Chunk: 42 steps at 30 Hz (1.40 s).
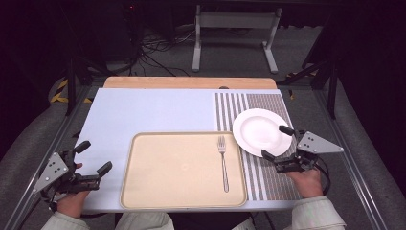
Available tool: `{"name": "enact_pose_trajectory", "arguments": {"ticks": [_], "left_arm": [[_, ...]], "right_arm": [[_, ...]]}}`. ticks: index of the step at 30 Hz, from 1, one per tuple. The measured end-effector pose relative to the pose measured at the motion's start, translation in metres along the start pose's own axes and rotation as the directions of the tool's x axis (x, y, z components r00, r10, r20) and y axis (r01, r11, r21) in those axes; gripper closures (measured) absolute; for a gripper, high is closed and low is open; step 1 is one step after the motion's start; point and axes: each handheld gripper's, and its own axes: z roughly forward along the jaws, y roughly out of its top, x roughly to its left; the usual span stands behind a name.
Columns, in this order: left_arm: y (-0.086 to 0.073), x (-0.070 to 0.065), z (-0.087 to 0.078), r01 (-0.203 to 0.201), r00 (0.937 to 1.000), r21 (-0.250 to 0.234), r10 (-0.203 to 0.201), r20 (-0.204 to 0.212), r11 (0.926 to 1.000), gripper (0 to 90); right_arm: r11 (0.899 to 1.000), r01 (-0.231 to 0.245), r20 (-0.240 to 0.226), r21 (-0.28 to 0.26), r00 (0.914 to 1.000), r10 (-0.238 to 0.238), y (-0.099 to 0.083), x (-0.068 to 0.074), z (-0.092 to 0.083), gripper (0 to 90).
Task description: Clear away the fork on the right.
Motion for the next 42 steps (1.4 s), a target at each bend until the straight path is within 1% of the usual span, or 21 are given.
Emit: {"name": "enact_pose_trajectory", "arguments": {"ticks": [5,6,7,10,16,18,20,23,26,27,28,30,35,39,41,42], "left_arm": [[-0.001,0.0,0.0,0.002,1.0,-0.01,-0.003,-0.004,1.0,0.1],[-0.001,0.0,0.0,0.002,1.0,-0.01,-0.003,-0.004,1.0,0.1],[-0.001,0.0,0.0,0.001,1.0,-0.009,-0.001,-0.005,1.0,0.1],[-0.001,0.001,0.0,0.002,1.0,-0.011,-0.002,-0.003,0.9999,0.1],[-0.003,0.002,0.0,0.003,1.0,-0.015,-0.003,-0.006,0.9999,0.0],[-0.003,0.002,-0.001,0.005,1.0,-0.018,-0.005,-0.005,0.9998,0.0],[-0.004,0.003,-0.001,0.008,0.9999,-0.02,-0.008,-0.007,0.9998,0.0],[-0.004,0.003,-0.001,0.011,0.9999,-0.022,-0.011,-0.006,0.9997,0.0],[-0.004,0.003,0.0,0.007,1.0,-0.022,-0.007,-0.002,0.9997,0.0],[-0.005,0.003,0.0,0.008,1.0,-0.024,-0.008,-0.002,0.9997,0.0],[-0.005,0.004,0.0,0.005,1.0,-0.022,-0.005,-0.002,0.9997,0.0],[-0.005,0.004,0.0,0.009,0.9999,-0.022,-0.01,-0.005,0.9997,0.0],[-0.006,0.005,0.0,0.012,0.9999,-0.022,-0.012,-0.003,0.9997,0.0],[-0.006,0.005,0.0,0.019,0.9998,-0.024,-0.019,-0.003,0.9995,0.0],[-0.006,0.005,0.0,0.018,0.9998,-0.024,-0.018,-0.003,0.9996,0.0],[-0.006,0.005,-0.001,0.018,0.9998,-0.023,-0.018,-0.004,0.9996,0.0]], "right_arm": [[0.999,-0.028,0.011,-0.037,0.9996,0.028,-0.016,-0.002,-0.005,0.2],[0.999,-0.028,0.011,-0.037,0.9996,0.028,-0.016,-0.002,-0.005,0.2],[0.999,-0.038,0.016,-0.037,0.9991,0.039,-0.02,-0.002,-0.005,0.2],[0.997,-0.045,0.022,-0.056,0.9987,0.046,-0.031,-0.002,-0.008,0.2],[0.998,-0.039,0.039,-0.058,0.9984,0.041,-0.04,0.0,-0.01,0.2],[0.997,-0.048,0.038,-0.068,0.998,0.05,-0.045,0.001,-0.009,0.2],[0.996,-0.062,0.038,-0.061,0.9972,0.065,-0.05,0.001,-0.008,0.2],[0.997,-0.059,0.052,-0.044,0.9968,0.061,-0.056,0.003,-0.007,0.2],[0.994,-0.098,0.033,-0.04,0.9945,0.099,-0.062,0.003,-0.004,0.2],[0.994,-0.102,0.029,-0.039,0.9942,0.103,-0.063,0.003,-0.003,0.2],[0.995,-0.098,0.035,-0.03,0.9945,0.099,-0.063,0.004,-0.002,0.2],[0.995,-0.098,0.033,-0.033,0.9945,0.099,-0.063,0.004,-0.001,0.2],[0.994,-0.102,0.045,-0.039,0.9936,0.104,-0.062,0.002,-0.003,0.2],[0.995,-0.094,0.049,-0.039,0.9942,0.096,-0.061,0.002,-0.004,0.2],[0.995,-0.092,0.044,-0.041,0.9946,0.094,-0.061,0.003,-0.003,0.2],[0.995,-0.09,0.046,-0.033,0.9948,0.091,-0.061,0.003,-0.003,0.2]]}}
